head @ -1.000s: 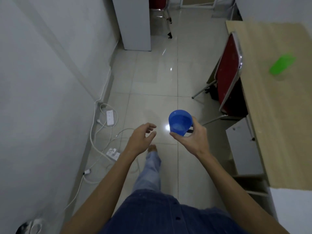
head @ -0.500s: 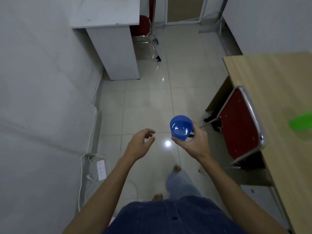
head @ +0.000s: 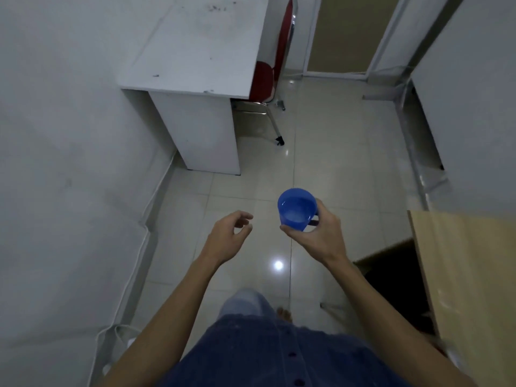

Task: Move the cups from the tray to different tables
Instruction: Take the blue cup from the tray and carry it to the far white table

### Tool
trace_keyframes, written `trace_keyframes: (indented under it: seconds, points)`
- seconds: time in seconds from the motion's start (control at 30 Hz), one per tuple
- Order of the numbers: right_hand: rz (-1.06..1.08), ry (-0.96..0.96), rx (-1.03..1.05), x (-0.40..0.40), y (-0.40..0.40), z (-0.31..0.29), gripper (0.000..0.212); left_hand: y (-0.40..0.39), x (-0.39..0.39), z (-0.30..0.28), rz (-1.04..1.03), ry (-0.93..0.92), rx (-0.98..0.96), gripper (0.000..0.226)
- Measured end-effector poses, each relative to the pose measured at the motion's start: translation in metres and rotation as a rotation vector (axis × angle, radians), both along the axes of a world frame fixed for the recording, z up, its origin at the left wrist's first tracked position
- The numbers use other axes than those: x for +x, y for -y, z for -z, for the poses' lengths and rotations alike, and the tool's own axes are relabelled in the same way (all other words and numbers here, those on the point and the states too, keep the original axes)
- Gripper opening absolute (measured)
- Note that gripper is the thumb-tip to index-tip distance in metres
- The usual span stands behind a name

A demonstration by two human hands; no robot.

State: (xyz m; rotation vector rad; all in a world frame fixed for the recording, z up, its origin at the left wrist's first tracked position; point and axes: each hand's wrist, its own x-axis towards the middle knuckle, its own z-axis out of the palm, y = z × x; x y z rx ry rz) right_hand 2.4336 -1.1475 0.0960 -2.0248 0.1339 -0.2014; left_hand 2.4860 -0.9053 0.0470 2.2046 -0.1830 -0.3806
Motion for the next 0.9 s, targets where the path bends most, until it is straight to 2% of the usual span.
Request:
trace_keyframes:
  seconds: [0.27,0.63,0.9]
  points:
    - [-0.044,0.022,0.007,0.238,0.024,0.007,0.074,0.011,0.212,0.015,-0.099,-0.002,-0.023,0.023]
    - [-0.066,-0.043,0.086,0.534,0.002,0.007,0.074,-0.006,0.501,0.008,-0.135,-0.048,0.009,0.022]
    - [-0.139,-0.107,0.068,0.748,-0.004,0.039,0.075,-0.001,0.688,0.029,-0.262,-0.010,0.063,0.025]
